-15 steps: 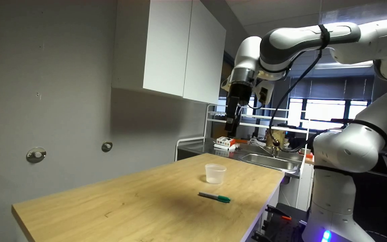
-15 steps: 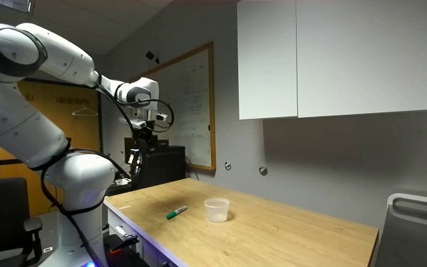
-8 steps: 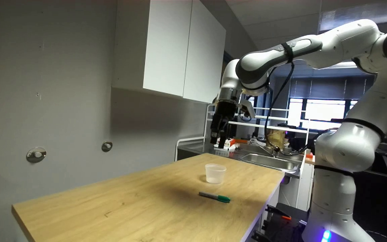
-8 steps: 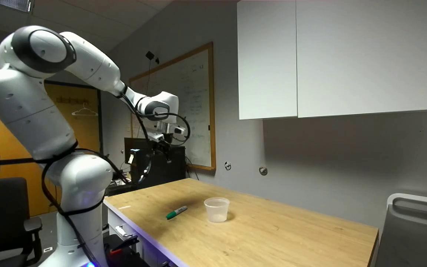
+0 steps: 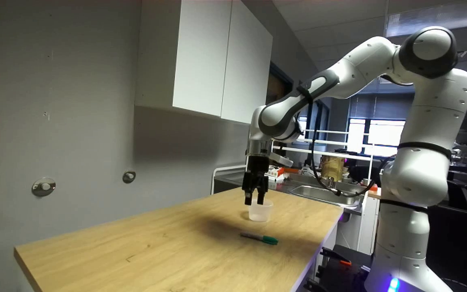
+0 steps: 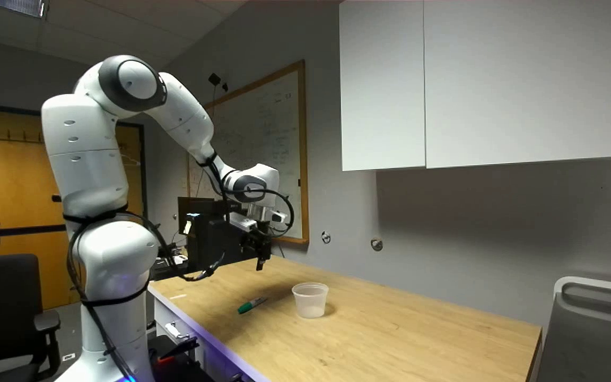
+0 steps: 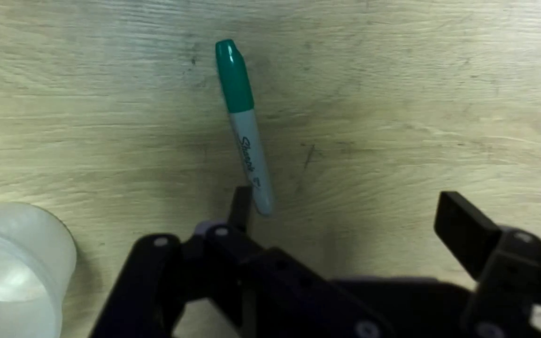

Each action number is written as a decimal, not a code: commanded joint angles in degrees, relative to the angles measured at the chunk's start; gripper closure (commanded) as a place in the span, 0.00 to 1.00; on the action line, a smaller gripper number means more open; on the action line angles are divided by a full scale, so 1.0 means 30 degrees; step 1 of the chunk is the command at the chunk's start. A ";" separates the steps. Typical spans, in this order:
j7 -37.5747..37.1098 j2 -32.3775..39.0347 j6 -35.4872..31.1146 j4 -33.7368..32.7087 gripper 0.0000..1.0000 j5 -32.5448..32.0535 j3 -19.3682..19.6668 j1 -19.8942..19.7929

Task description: Put the marker in the clear bowl

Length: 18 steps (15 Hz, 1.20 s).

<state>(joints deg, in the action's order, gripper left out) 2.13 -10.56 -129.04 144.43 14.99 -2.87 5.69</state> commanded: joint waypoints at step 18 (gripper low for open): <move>0.3127 0.7442 0.0494 -0.3324 0.25 -0.0164 -0.0112 -0.1172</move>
<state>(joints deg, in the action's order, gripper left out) 10.62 10.35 -128.95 136.94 14.93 -2.60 3.19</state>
